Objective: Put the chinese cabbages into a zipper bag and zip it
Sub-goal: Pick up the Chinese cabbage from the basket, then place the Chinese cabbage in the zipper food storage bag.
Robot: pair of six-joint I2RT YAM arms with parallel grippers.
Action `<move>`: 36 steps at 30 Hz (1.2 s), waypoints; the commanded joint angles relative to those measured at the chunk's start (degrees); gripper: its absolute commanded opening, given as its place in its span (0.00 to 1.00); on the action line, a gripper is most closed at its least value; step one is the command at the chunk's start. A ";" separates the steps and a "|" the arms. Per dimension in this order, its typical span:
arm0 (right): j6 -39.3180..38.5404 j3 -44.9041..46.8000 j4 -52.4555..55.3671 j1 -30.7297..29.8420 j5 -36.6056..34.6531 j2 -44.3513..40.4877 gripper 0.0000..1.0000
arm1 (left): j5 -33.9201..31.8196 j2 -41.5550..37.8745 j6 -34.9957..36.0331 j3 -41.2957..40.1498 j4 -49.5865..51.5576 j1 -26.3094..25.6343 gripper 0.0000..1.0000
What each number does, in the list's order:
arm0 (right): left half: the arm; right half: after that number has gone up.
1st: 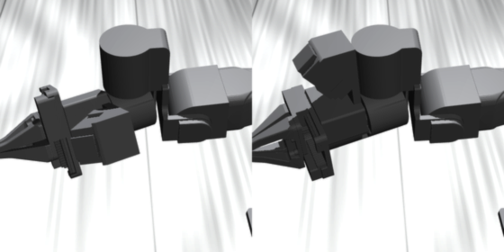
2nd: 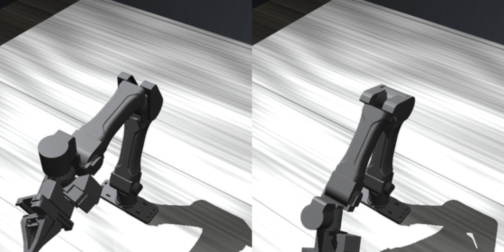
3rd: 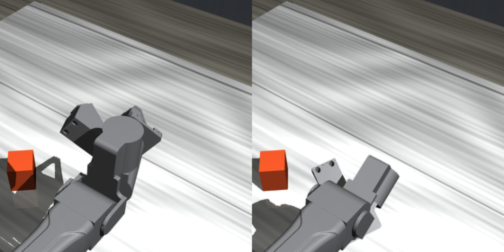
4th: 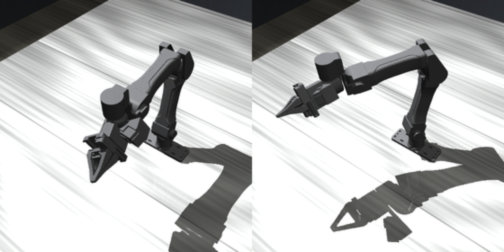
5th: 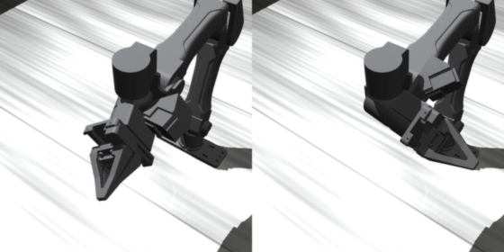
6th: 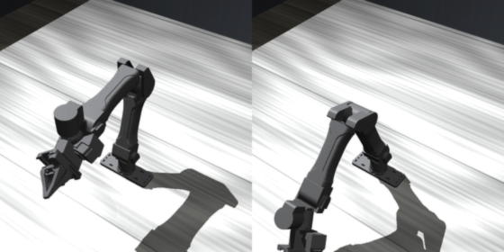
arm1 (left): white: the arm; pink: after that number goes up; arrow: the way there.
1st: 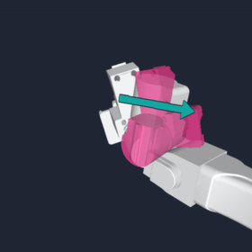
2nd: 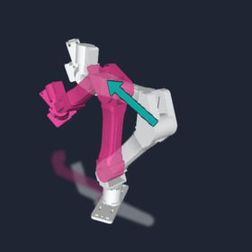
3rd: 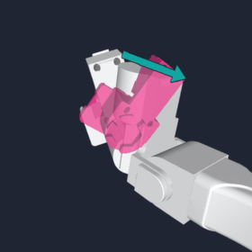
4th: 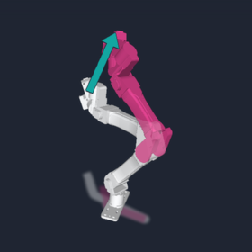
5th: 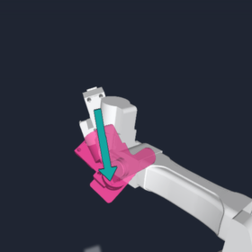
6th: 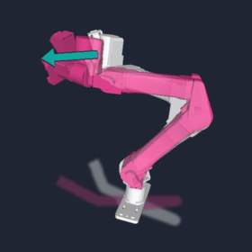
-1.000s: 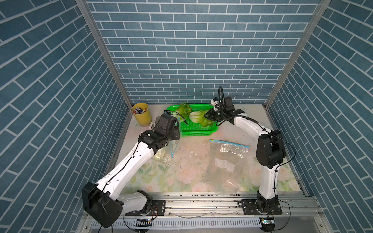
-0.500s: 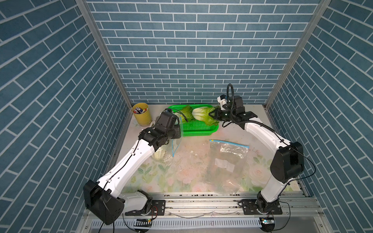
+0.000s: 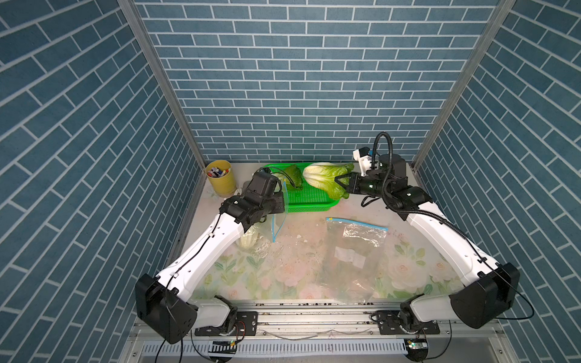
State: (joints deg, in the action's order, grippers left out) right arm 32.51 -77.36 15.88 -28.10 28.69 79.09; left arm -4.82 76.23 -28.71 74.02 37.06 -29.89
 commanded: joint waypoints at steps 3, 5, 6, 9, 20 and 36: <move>-2.25 -0.55 0.79 -3.89 2.87 -1.23 0.00 | 1.30 0.84 -0.82 1.14 -1.81 0.24 0.00; -2.71 -0.96 0.95 -5.37 2.54 -1.13 0.00 | 1.53 1.12 -0.82 1.19 -2.01 0.26 0.00; -2.85 -1.27 1.00 -5.91 2.34 -0.92 0.00 | 1.54 1.11 -0.87 1.20 -2.07 0.24 0.00; -3.15 -2.71 1.45 -7.86 2.34 0.19 0.00 | 1.45 0.99 -0.87 0.99 -2.24 0.26 0.00; -4.37 -5.92 2.57 -12.02 1.44 3.34 0.00 | 1.58 0.21 -0.82 0.16 -3.31 0.25 0.00; -12.83 -4.82 12.38 -13.11 -8.44 1.54 0.00 | -2.24 -2.64 0.94 0.84 -0.07 0.62 0.00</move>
State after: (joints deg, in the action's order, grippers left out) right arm 23.90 -81.28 25.85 -40.64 22.98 82.41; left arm -5.65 74.91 -28.67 74.02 35.44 -29.63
